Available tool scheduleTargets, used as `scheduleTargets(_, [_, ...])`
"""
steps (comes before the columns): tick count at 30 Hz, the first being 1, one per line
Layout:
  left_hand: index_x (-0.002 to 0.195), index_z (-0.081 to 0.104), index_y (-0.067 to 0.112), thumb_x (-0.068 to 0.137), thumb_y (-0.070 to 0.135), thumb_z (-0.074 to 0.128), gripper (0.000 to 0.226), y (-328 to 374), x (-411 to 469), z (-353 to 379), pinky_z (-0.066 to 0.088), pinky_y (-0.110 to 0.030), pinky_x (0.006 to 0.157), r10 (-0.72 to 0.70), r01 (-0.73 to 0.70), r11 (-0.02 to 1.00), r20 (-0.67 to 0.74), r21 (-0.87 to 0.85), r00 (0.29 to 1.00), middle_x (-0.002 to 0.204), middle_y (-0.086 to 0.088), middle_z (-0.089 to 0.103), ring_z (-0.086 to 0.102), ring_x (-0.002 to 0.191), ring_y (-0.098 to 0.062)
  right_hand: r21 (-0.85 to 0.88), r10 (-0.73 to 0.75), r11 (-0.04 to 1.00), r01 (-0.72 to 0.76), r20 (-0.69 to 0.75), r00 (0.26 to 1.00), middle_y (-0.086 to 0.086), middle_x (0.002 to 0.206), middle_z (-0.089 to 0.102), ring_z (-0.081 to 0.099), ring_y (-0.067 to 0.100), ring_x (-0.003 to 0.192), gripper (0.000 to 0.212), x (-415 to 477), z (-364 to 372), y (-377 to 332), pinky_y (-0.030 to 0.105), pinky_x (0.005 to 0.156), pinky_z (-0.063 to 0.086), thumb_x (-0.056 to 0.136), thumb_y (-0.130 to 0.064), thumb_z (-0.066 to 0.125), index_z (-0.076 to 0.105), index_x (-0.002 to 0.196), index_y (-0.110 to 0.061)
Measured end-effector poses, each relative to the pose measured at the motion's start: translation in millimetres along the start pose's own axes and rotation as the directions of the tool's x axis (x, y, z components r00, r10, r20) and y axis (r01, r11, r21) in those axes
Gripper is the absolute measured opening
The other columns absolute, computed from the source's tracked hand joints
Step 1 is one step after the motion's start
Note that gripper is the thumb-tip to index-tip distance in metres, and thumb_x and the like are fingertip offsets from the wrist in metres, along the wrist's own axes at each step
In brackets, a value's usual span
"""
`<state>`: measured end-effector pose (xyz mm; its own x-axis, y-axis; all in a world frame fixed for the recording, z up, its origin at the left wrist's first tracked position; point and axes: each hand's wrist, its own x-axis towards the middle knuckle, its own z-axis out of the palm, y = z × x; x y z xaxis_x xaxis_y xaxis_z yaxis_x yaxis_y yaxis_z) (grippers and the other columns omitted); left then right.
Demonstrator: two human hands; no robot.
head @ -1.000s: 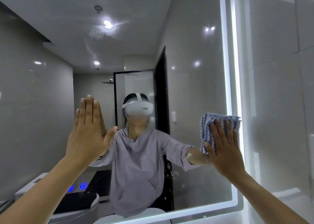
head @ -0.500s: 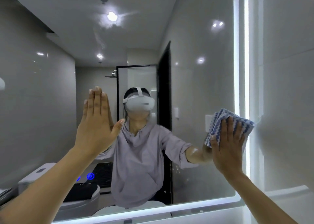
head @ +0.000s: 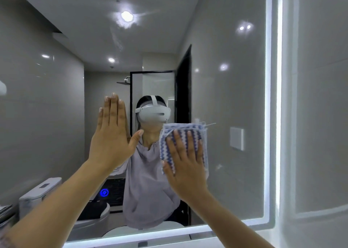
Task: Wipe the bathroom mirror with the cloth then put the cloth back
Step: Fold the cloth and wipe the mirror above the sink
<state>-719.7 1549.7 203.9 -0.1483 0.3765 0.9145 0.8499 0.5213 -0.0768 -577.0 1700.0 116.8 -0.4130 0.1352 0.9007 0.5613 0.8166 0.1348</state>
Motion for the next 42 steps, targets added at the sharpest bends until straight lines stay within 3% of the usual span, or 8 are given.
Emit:
scheduleTargets(6, [0.144,-0.021,0.004,0.084,0.067,0.01,0.093,0,0,-2,-0.015,-0.035,0.117,0.0,0.0,1.0,0.008,0.001,1.0,0.153,-0.012,-0.029,-0.026,0.142,-0.022,0.024,-0.025,0.999,0.025,0.002,1.0,0.004,0.162,0.006,0.006,0.027,0.149,0.063,-2,7,-29,0.047,0.117,0.008,0.101,-0.047,0.025,0.01,0.154,-0.019])
scheduleTargets(15, [0.145,-0.018,0.004,0.084,0.067,0.01,0.092,0,-1,-3,-0.009,-0.037,0.118,0.004,-0.004,1.0,0.014,-0.004,1.0,0.154,-0.013,-0.025,-0.024,0.143,-0.022,-0.012,-0.108,0.994,0.108,-0.057,0.992,0.001,0.162,0.01,0.007,0.028,0.149,0.063,-3,4,-17,0.046,0.12,0.005,0.1,-0.05,0.029,0.014,0.154,-0.021])
scheduleTargets(22, [0.146,-0.015,0.004,0.084,0.066,0.013,0.092,0,0,-3,-0.015,-0.032,0.117,0.013,-0.013,1.0,-0.003,0.005,1.0,0.155,-0.012,-0.023,-0.023,0.143,-0.021,-0.061,-0.166,0.984,0.166,-0.008,0.986,-0.001,0.16,0.019,0.015,0.027,0.147,0.063,-8,2,10,0.047,0.116,0.016,0.098,-0.053,0.03,0.021,0.153,-0.023])
scheduleTargets(29, [0.147,-0.01,0.001,0.085,0.066,0.015,0.093,0,0,1,-0.005,-0.039,0.119,0.007,-0.007,1.0,-0.013,0.0,1.0,0.156,-0.013,-0.017,-0.018,0.144,-0.023,-0.105,-0.139,0.985,0.137,-0.015,0.99,0.002,0.159,0.023,0.015,0.029,0.147,0.06,-26,0,58,0.049,0.118,0.013,0.1,-0.051,0.027,0.025,0.152,-0.021])
scheduleTargets(34, [0.147,-0.01,0.001,0.084,0.067,0.014,0.094,-1,0,1,-0.002,-0.041,0.119,0.007,-0.007,1.0,-0.003,0.009,1.0,0.156,-0.013,-0.017,-0.017,0.145,-0.024,-0.128,-0.104,0.987,0.097,-0.046,0.994,0.005,0.159,0.02,0.013,0.03,0.147,0.062,-39,-1,89,0.048,0.12,0.007,0.1,-0.05,0.025,0.017,0.153,-0.019])
scheduleTargets(42, [0.147,-0.006,-0.002,0.086,0.065,0.016,0.093,0,1,0,-0.013,-0.032,0.117,0.03,-0.03,0.999,-0.022,0.031,0.999,0.157,-0.017,-0.012,-0.013,0.145,-0.028,-0.167,0.006,0.986,-0.013,-0.045,0.999,0.008,0.161,0.01,0.009,0.034,0.148,0.067,-56,-2,144,0.05,0.12,0.006,0.1,-0.052,0.022,0.01,0.154,-0.015])
